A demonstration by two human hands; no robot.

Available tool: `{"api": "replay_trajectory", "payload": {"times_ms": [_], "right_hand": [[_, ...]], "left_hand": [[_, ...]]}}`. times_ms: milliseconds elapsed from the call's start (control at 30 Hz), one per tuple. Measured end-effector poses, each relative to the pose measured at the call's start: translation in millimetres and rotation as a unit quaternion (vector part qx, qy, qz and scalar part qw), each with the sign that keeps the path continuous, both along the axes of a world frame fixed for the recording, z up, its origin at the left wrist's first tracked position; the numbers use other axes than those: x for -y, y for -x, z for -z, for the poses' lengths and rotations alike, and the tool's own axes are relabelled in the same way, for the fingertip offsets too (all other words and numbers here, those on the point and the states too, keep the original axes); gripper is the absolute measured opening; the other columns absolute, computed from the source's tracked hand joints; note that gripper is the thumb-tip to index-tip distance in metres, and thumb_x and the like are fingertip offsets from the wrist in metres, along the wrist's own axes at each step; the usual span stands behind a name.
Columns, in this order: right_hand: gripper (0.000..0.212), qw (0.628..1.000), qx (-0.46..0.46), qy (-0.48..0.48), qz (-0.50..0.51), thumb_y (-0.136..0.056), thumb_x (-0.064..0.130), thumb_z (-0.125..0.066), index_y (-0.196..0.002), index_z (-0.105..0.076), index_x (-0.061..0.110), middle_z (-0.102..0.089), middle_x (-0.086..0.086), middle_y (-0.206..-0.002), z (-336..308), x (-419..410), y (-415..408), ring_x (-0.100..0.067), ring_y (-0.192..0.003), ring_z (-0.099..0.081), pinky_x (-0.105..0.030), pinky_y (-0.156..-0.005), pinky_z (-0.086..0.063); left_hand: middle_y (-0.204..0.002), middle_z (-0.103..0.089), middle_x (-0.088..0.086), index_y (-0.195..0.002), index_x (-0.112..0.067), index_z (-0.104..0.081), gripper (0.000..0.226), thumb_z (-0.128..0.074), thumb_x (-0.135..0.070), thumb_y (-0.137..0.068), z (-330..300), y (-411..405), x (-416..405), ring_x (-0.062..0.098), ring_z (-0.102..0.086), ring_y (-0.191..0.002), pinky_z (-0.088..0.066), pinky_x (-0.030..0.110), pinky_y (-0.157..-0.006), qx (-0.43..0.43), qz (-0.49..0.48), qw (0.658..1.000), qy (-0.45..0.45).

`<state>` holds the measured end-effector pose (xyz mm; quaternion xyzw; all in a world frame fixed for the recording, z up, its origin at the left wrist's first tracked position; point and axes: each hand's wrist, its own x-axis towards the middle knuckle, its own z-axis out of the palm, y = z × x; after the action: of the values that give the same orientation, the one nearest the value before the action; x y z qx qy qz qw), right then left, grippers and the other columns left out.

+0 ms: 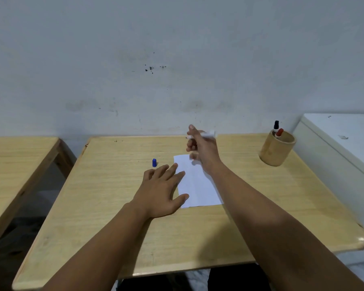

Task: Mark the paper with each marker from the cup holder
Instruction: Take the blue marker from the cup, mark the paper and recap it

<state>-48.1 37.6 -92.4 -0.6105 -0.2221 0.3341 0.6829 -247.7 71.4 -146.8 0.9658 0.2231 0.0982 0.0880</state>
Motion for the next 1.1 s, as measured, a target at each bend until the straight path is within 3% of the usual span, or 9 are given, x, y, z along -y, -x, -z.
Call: {"api": "replay_trajectory", "payload": {"times_ms": [67,200,333,467,600,767,967,1100], "right_hand": [[0.043,0.997,0.064,0.037,0.008,-0.101,0.055,-0.060,-0.081,-0.079,0.021,-0.061,-0.002,-0.064,13.9,-5.0,8.2,-0.010,-0.051,-0.053,-0.022,-0.046,-0.038],[0.016,0.993,0.113,0.040,0.002,-0.100,0.026,-0.066,-0.098,-0.079,0.017,-0.074,-0.005,-0.073,31.9,-2.3,18.2,-0.015,-0.055,-0.062,-0.024,-0.051,-0.045],[0.034,0.986,0.153,0.063,0.025,-0.098,0.039,-0.072,-0.081,-0.072,0.010,-0.074,-0.002,-0.070,38.7,-3.1,22.1,-0.013,-0.057,-0.062,-0.027,-0.055,-0.048],[0.028,0.983,0.156,0.094,0.033,-0.095,0.031,-0.068,-0.080,-0.066,0.008,-0.078,-0.011,-0.077,43.1,-3.6,24.6,-0.009,-0.056,-0.069,-0.024,-0.054,-0.050],[0.028,0.982,0.159,0.101,0.027,-0.092,0.028,-0.065,-0.078,-0.061,0.004,-0.078,-0.007,-0.073,43.8,-3.8,24.9,-0.014,-0.055,-0.069,-0.028,-0.056,-0.051],[0.028,0.980,0.170,0.099,0.025,-0.094,0.028,-0.066,-0.078,-0.063,0.005,-0.078,-0.012,-0.076,46.6,-5.4,24.2,-0.011,-0.056,-0.071,-0.026,-0.055,-0.051],[0.030,0.977,0.186,0.100,0.021,-0.093,0.027,-0.068,-0.065,-0.063,0.017,-0.078,-0.011,-0.076,48.5,-7.2,23.0,-0.014,-0.060,-0.071,-0.023,-0.053,-0.051],[0.026,0.981,0.158,0.109,0.025,-0.086,0.025,-0.065,-0.063,-0.057,0.014,-0.078,-0.019,-0.080,47.1,-8.7,21.7,-0.018,-0.055,-0.069,-0.031,-0.059,-0.054]], "left_hand": [[-0.170,-0.024,-0.006,-0.156,-0.036,-0.037,0.074,-0.037,-0.071,-0.091,1.2,0.4,-1.2,0.023,-0.020,-0.156,-0.015,0.047,-0.121,-0.001,-0.002,1.000,-0.001],[-0.170,-0.024,-0.005,-0.157,-0.036,-0.035,0.075,-0.035,-0.072,-0.091,1.8,0.7,-1.3,0.023,-0.019,-0.157,-0.015,0.047,-0.121,0.002,-0.001,1.000,-0.006],[-0.170,-0.023,-0.002,-0.160,-0.029,-0.031,0.083,-0.032,-0.075,-0.090,2.9,2.1,1.1,0.018,-0.017,-0.158,-0.014,0.046,-0.125,0.001,-0.026,1.000,-0.005],[-0.171,-0.019,-0.001,-0.161,-0.023,-0.028,0.093,-0.029,-0.080,-0.089,1.0,5.2,7.8,0.016,-0.011,-0.159,-0.009,0.045,-0.127,-0.006,-0.073,0.997,0.000],[-0.172,-0.016,-0.001,-0.161,-0.021,-0.028,0.096,-0.027,-0.082,-0.087,0.6,6.1,9.8,0.016,-0.007,-0.159,-0.007,0.043,-0.128,-0.010,-0.086,0.996,0.004],[-0.172,-0.017,-0.002,-0.161,-0.021,-0.028,0.096,-0.027,-0.082,-0.087,1.3,6.4,8.5,0.015,-0.007,-0.159,-0.006,0.043,-0.128,-0.008,-0.084,0.996,0.006],[-0.171,-0.019,-0.001,-0.160,-0.021,-0.031,0.096,-0.029,-0.082,-0.087,3.4,6.1,7.8,0.015,-0.009,-0.159,-0.008,0.044,-0.128,0.002,-0.085,0.996,0.004],[-0.172,-0.017,-0.002,-0.161,-0.022,-0.030,0.096,-0.028,-0.083,-0.087,2.2,5.6,8.1,0.014,-0.008,-0.159,-0.007,0.044,-0.128,-0.006,-0.087,0.996,0.003]]}}
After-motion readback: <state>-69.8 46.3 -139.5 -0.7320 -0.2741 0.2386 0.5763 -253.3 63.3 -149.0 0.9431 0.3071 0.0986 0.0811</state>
